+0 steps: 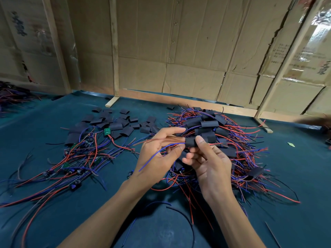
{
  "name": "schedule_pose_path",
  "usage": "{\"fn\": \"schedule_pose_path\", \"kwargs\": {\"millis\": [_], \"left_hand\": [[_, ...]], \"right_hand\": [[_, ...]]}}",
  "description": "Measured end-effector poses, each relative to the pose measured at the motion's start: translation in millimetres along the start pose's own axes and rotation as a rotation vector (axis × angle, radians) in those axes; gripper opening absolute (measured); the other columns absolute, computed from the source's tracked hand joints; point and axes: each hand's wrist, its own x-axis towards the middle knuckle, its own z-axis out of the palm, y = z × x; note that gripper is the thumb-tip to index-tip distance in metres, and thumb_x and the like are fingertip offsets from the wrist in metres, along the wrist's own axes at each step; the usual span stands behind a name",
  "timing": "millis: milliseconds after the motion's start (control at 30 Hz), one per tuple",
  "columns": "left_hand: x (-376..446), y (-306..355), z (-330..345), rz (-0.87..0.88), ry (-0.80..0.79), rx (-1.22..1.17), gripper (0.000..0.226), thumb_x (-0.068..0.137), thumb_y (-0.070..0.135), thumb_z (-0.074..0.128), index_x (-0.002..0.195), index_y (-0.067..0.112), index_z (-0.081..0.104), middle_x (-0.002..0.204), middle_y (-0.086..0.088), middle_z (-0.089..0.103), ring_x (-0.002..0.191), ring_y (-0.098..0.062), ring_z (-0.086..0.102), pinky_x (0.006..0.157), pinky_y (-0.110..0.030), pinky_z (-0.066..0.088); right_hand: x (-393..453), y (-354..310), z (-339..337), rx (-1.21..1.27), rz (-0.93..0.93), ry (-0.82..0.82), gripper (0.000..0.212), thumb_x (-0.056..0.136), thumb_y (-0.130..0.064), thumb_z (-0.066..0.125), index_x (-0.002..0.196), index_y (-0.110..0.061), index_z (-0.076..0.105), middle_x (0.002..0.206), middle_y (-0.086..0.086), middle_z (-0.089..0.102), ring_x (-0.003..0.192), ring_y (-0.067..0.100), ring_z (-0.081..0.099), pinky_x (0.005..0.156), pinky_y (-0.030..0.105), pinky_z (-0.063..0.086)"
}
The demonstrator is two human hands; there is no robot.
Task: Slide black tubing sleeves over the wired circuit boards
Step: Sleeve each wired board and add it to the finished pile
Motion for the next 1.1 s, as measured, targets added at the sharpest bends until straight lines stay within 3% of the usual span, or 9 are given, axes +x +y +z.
{"fn": "schedule_pose_path", "kwargs": {"millis": [100, 233, 367, 467, 633, 800, 867, 967, 1100], "left_hand": [[-1.9, 0.3, 5.2, -0.087, -0.025, -0.164, 0.046, 0.086, 0.004, 0.067, 0.127, 0.024, 0.061, 0.107, 0.003, 0.074, 0.108, -0.015, 0.067, 0.090, -0.027, 0.053], [3.1, -3.7, 7.9, -0.133, 0.216, -0.337, 0.039, 0.085, -0.001, 0.063, 0.122, 0.013, 0.059, 0.100, -0.011, 0.075, 0.088, -0.013, 0.070, 0.072, -0.017, 0.050], [5.5, -28.6, -2.1, -0.242, 0.365, 0.077, 0.030, 0.091, 0.000, 0.062, 0.111, 0.022, 0.063, 0.088, 0.002, 0.074, 0.081, -0.008, 0.066, 0.074, -0.014, 0.045], [7.6, -42.5, -9.8, -0.342, 0.422, 0.241, 0.026, 0.092, 0.008, 0.061, 0.113, 0.023, 0.063, 0.090, 0.009, 0.072, 0.079, 0.000, 0.060, 0.067, -0.008, 0.040], [5.2, -52.9, -13.2, -0.246, 0.235, 0.544, 0.024, 0.089, 0.004, 0.059, 0.108, 0.017, 0.066, 0.096, 0.003, 0.067, 0.092, -0.021, 0.057, 0.081, -0.031, 0.045], [18.6, -58.7, -22.9, -0.234, 0.150, 0.842, 0.029, 0.090, 0.014, 0.056, 0.116, 0.019, 0.067, 0.116, -0.004, 0.061, 0.111, -0.028, 0.046, 0.097, -0.034, 0.036], [38.4, -65.0, -38.8, -0.333, 0.153, 1.026, 0.035, 0.093, 0.023, 0.053, 0.127, 0.018, 0.061, 0.126, -0.010, 0.056, 0.116, -0.033, 0.041, 0.098, -0.041, 0.036], [70.8, -79.2, -66.2, -0.541, 0.104, 1.181, 0.045, 0.101, 0.038, 0.046, 0.134, 0.008, 0.050, 0.136, -0.020, 0.047, 0.124, -0.039, 0.036, 0.102, -0.048, 0.033], [90.4, -100.7, -89.5, -0.648, -0.137, 1.342, 0.043, 0.100, 0.044, 0.050, 0.129, 0.012, 0.052, 0.134, -0.017, 0.051, 0.124, -0.037, 0.040, 0.100, -0.045, 0.035]], "right_hand": [[-0.4, -3.8, 2.7, 0.004, -0.032, 0.017, 0.018, 0.075, -0.016, 0.081, 0.073, -0.008, 0.065, 0.068, 0.018, 0.066, 0.053, 0.022, 0.064, 0.051, 0.030, 0.056], [-2.6, -15.9, 8.9, -0.024, -0.120, 0.010, 0.017, 0.078, -0.011, 0.076, 0.066, -0.015, 0.065, 0.064, 0.014, 0.064, 0.048, 0.023, 0.058, 0.047, 0.031, 0.051], [16.0, -54.4, 15.2, 0.012, -0.208, -0.003, 0.016, 0.086, -0.005, 0.073, 0.078, -0.011, 0.060, 0.062, 0.007, 0.064, 0.051, 0.019, 0.058, 0.050, 0.030, 0.051], [55.5, -89.0, 20.2, -0.054, -0.155, 0.142, 0.018, 0.087, -0.004, 0.071, 0.075, -0.009, 0.059, 0.058, 0.004, 0.058, 0.052, 0.016, 0.058, 0.053, 0.028, 0.054], [101.4, -103.4, 5.8, -0.297, 0.230, 0.196, 0.005, 0.093, 0.003, 0.058, 0.098, 0.002, 0.058, 0.081, 0.013, 0.056, 0.066, 0.016, 0.060, 0.052, 0.022, 0.056], [78.9, -121.8, -5.8, -0.059, 0.258, 0.208, 0.033, 0.085, 0.018, 0.055, 0.117, 0.017, 0.049, 0.118, 0.039, 0.057, 0.096, 0.043, 0.071, 0.076, 0.040, 0.063], [54.9, -128.4, -5.4, 0.047, 0.213, 0.216, 0.044, 0.079, 0.021, 0.055, 0.122, 0.018, 0.044, 0.116, 0.045, 0.058, 0.095, 0.050, 0.070, 0.080, 0.046, 0.062], [6.5, -125.6, 3.3, 0.143, 0.138, 0.194, 0.026, 0.089, 0.010, 0.054, 0.114, 0.013, 0.047, 0.105, 0.043, 0.065, 0.094, 0.047, 0.072, 0.078, 0.042, 0.062], [-41.5, -96.5, 13.4, 0.003, 0.129, 0.116, 0.029, 0.091, -0.017, 0.058, 0.106, 0.007, 0.063, 0.096, 0.024, 0.075, 0.079, 0.028, 0.077, 0.057, 0.030, 0.060]]}}
